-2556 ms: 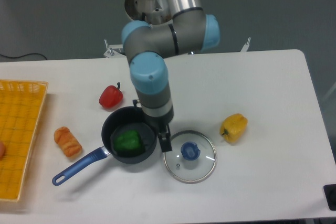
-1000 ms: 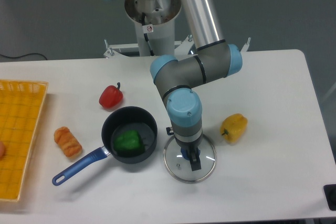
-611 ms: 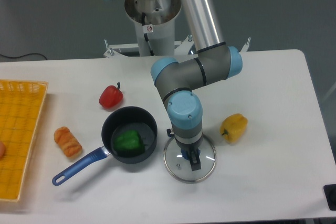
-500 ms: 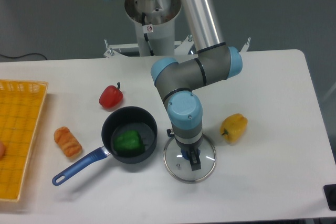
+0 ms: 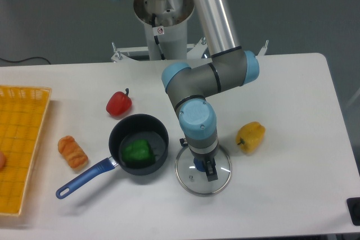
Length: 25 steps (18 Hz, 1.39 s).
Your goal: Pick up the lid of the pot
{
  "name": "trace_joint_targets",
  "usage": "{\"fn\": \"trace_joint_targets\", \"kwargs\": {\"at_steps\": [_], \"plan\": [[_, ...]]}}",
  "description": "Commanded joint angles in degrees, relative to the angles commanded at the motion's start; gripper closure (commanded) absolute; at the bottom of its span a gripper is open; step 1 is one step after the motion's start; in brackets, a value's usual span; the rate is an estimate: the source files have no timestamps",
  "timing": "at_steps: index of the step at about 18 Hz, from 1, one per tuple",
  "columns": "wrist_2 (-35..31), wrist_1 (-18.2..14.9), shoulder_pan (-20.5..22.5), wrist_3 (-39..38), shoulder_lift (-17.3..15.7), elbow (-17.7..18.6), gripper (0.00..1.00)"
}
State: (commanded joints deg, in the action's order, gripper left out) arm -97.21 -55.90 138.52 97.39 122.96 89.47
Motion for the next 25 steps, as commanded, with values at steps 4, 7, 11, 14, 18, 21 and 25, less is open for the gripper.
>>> {"fn": "trace_joint_targets", "kwargs": {"at_steps": [4,7,11,14,18,21,25], "plan": [[0.18,0.09,-0.09,-0.88,0.09,-0.09,0.10],[0.18,0.09,-0.18,-1.06,0.35,-0.26,0.10],[0.26,0.09,-0.26,-1.58,0.53,-0.35,0.11],[0.26,0.09,-0.27,-2.03,0.53,-0.53,0.18],[0.27,0.00,-0.26,-1.94,0.53,-0.62,0.33],[0.27,-0.09,-0.35,-1.94,0.44,-0.70,0.41],[0.35,-0.26,-0.53,-1.85,0.18,-0.79,0.42]]}}
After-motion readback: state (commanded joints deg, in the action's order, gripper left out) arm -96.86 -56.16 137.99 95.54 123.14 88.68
